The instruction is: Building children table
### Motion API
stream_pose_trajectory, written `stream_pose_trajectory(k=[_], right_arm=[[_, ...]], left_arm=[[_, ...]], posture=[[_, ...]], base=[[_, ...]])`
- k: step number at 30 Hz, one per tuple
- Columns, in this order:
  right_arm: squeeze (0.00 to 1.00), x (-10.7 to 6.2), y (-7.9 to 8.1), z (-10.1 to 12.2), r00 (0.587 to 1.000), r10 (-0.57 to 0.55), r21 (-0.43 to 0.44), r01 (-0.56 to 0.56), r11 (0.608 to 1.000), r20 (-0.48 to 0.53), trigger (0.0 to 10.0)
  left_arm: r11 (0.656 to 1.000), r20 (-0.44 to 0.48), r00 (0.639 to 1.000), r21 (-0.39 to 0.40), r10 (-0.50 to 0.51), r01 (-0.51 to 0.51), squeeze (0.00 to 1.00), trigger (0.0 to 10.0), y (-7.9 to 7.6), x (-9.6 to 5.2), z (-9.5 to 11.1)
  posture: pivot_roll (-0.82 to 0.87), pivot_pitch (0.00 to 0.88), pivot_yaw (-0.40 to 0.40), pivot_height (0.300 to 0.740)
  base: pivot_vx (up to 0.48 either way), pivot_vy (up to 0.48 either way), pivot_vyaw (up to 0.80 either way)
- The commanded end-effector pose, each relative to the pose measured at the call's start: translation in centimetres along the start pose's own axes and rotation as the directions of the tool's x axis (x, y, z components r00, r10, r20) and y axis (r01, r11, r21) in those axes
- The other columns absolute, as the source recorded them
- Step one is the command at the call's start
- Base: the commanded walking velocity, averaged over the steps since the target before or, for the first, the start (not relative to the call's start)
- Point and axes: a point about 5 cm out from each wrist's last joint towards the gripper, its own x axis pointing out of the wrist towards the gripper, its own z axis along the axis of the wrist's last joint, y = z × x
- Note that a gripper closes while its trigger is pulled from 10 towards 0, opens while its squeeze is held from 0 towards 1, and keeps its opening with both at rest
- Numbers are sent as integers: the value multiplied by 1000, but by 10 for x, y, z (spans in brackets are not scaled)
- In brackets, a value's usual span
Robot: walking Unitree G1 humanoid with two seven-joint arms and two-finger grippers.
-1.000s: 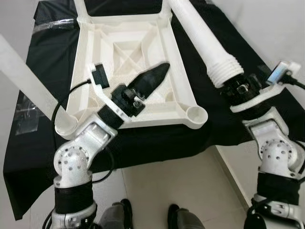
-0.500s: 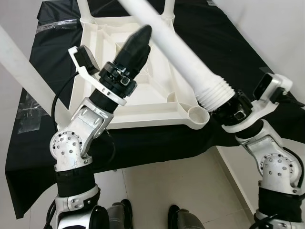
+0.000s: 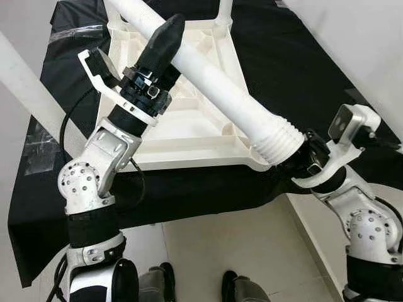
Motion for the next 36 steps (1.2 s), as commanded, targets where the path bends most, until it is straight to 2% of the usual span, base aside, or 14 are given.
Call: stream_pose_trajectory(k=[1,2,3,11,18,20,21,29,33,34,35,36], right_arm=[[0,1,5,0,999,36,-8,-36,999,-15,10000],[0,1,5,0,999,36,-8,-36,999,-15,10000],[0,0,6,0,999,45,-8,-45,999,-27,10000],[0,-2,5,0,998,46,-19,-47,999,-51,10000],[0,-4,-7,-4,998,-44,-21,43,999,-51,10000],[0,-4,-7,-5,998,-42,7,42,999,-54,10000],[1000,-5,-6,-7,997,-25,31,28,999,-68,10000],[1000,-10,-15,-14,992,-104,42,108,993,-75,10000],[1000,-19,-23,-24,976,-184,28,188,982,-120,10000],[1000,-26,-30,-30,956,-259,19,264,964,-135,10000],[1000,-26,-30,-30,956,-259,19,264,964,-135,10000],[1000,-32,-32,-34,942,-308,32,315,949,-135,10000]], left_arm=[[1000,-3,1000,-22,-7,7,0,3804,0,-1,1],[1000,-3,1000,-22,-7,7,0,3804,0,-1,1],[999,-1,1000,-32,-10,10,0,0,0,-1,2],[997,-16,999,-65,-44,43,0,0,-2,-2,1],[997,20,998,-62,-53,55,0,0,-5,0,6],[996,32,998,-61,-60,62,0,0,-7,1,9],[995,47,997,-63,-68,71,0,0,-9,2,13],[994,88,992,-46,-92,96,0,0,-19,8,24],[994,129,985,2,-112,113,0,0,-27,16,39],[992,151,981,18,-123,121,0,0,-30,19,47],[992,151,981,18,-123,121,0,0,-30,19,47],[991,164,978,24,-131,129,0,0,-32,21,51]], posture=[[2,221,-23,740],[2,221,-23,740],[1,220,-22,740],[-1,220,-21,740],[-3,221,-26,740],[-4,220,-27,740],[-6,216,-26,740],[-11,203,-25,740],[-8,194,-29,740],[-11,187,-30,740],[-11,187,-30,740],[-10,190,-28,740]], base=[[0,0,0],[0,0,0],[0,0,0],[0,0,0],[0,0,0],[0,0,0],[0,0,0],[0,0,0],[0,0,0],[0,0,0],[0,0,0],[0,0,0]])
